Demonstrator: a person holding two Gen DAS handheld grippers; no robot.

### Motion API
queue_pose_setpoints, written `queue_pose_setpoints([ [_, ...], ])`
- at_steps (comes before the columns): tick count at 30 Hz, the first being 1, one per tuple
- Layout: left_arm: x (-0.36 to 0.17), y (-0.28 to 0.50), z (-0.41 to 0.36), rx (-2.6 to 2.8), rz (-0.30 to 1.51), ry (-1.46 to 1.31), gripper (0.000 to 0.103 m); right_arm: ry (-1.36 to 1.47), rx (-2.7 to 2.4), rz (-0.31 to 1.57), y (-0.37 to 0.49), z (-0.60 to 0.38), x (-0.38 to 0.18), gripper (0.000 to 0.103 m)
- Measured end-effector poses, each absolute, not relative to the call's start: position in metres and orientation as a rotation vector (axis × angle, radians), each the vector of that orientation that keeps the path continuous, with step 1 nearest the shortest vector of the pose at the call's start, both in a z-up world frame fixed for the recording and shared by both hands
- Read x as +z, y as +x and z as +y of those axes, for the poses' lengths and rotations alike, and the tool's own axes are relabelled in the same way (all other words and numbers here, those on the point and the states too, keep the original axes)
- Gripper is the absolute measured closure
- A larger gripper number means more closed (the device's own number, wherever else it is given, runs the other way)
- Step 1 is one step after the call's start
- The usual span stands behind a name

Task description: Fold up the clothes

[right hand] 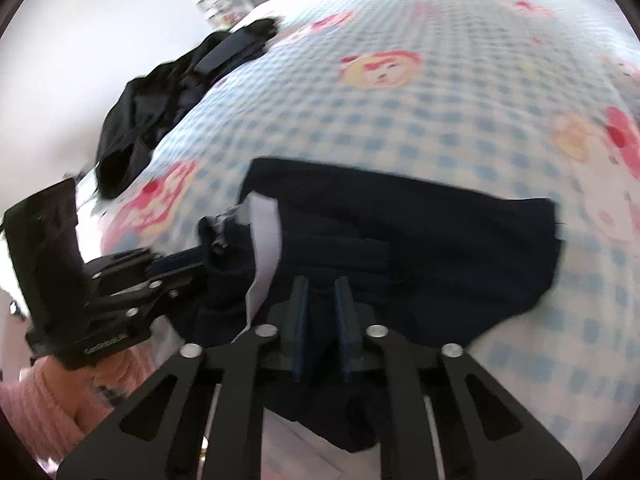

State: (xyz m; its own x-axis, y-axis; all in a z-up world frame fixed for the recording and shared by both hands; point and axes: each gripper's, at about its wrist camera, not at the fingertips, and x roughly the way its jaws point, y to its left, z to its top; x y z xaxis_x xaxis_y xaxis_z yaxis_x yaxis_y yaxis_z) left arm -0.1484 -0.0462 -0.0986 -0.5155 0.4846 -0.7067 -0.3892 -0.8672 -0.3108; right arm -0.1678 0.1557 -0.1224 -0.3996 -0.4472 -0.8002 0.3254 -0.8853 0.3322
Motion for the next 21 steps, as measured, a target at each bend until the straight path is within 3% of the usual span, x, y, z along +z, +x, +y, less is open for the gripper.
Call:
queue_pose_setpoints([
  [4, -0.089, -0.151, -0.042, 2.375, -0.109, -1.134, 0.088, 1.332, -2.340, -0.181, -0.158, 0.169, -0.110, 0.094],
  [7, -0.093, -0.152, -0.044, 2.380, -0.123, -1.154, 0.088, 1.383, -2.320, -0.242, -0.168, 0.178, -0.118, 0.062],
  [8, -0.096, -0.152, -0.045, 2.380, -0.132, -1.161, 0.088, 1.395, -2.290, -0.280, -0.171, 0.179, -0.123, 0.060],
  [12, -0.102, -0.147, -0.045, 2.399, -0.128, -1.170, 0.088, 1.429, -2.181, -0.389, -0.183, 0.175, -0.144, 0.060],
  [14, -0.100, -0.144, -0.043, 2.409, -0.116, -1.162, 0.088, 1.435, -2.152, -0.414, -0.186, 0.171, -0.150, 0.082],
  [16, -0.093, -0.144, -0.042, 2.411, -0.114, -1.149, 0.088, 1.418, -2.184, -0.391, -0.185, 0.172, -0.145, 0.091],
  [21, -0.067, -0.148, -0.032, 2.418, -0.054, -1.083, 0.088, 1.377, -2.294, -0.339, -0.187, 0.178, -0.131, 0.093],
])
